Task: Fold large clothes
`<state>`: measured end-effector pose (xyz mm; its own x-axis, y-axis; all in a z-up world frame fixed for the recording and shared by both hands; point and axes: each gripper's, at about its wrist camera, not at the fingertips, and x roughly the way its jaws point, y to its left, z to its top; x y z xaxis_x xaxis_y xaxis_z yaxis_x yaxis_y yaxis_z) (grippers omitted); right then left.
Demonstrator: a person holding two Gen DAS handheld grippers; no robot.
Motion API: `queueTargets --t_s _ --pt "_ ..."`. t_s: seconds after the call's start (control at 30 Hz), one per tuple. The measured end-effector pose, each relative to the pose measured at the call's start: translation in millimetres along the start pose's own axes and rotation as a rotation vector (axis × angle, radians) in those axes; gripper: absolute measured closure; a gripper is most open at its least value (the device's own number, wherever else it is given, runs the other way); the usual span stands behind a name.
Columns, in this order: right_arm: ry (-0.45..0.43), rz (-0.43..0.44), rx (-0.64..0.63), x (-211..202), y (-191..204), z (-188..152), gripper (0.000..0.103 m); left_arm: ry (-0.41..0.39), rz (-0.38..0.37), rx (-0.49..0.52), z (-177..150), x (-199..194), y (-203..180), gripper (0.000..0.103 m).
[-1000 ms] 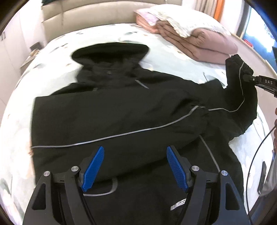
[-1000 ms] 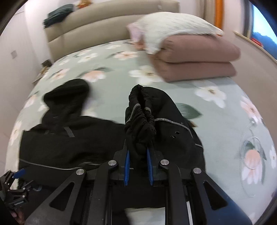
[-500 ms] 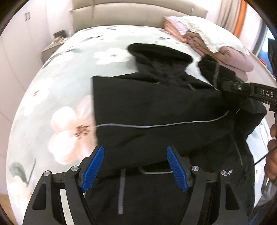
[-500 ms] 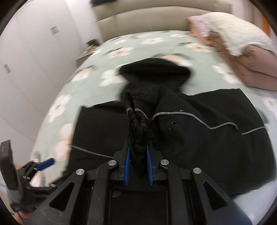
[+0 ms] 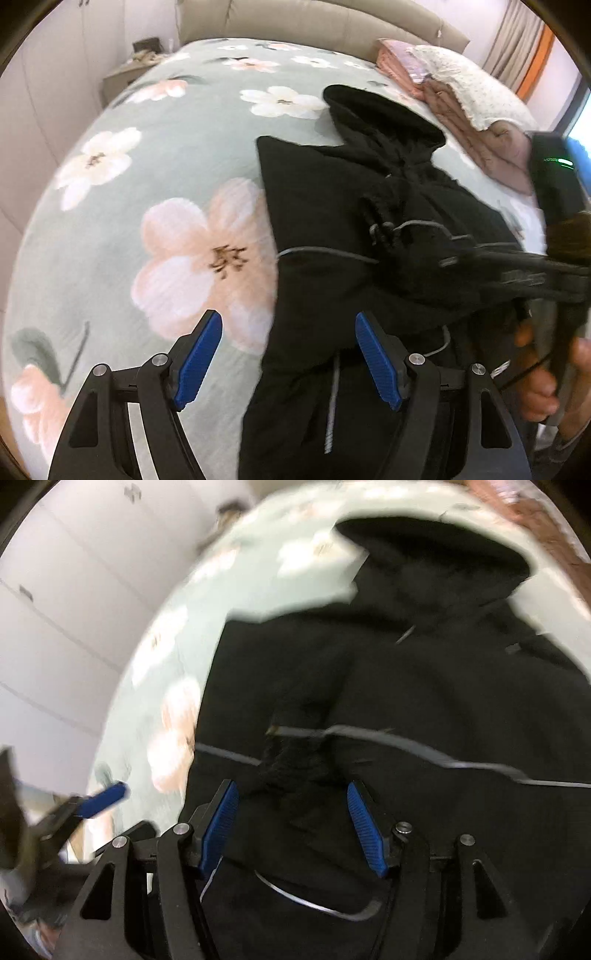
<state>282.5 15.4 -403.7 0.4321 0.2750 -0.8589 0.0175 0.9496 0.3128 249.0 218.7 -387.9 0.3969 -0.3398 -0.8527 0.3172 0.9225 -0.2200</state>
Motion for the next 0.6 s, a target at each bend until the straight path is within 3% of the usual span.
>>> queueTargets --t_s 0.13,0.2,0.27,0.37,0.43,0.47,0.53,0.6 --pt "-0.096 -0.211 0.071 -49 -55 -2 0.039 -0.016 -0.182 0.0 23 9 -18 0.027" --pt "-0.107 -0.322 0.111 -63 -89 -4 0.04 0.001 -0.312 -0.039 37 27 -25 0.027" --pt "-0.101 -0.411 0.164 -70 -119 -8 0.045 0.04 -0.374 -0.079 45 48 -28 0.027" --pt "-0.077 -0.46 0.229 -72 -152 -26 0.045 0.125 -0.423 -0.189 53 88 -23 0.027" --pt "-0.034 -0.478 0.239 -62 -162 -32 0.045 0.139 -0.484 -0.238 54 104 -20 0.029" --pt "-0.015 -0.484 0.238 -55 -167 -33 0.045 0.134 -0.501 -0.244 55 106 -21 0.033" --pt "0.013 -0.489 0.233 -45 -171 -40 0.045 0.138 -0.506 -0.22 58 113 -29 0.054" --pt "0.017 -0.491 0.229 -44 -168 -45 0.045 0.147 -0.445 -0.191 63 118 -38 0.087"
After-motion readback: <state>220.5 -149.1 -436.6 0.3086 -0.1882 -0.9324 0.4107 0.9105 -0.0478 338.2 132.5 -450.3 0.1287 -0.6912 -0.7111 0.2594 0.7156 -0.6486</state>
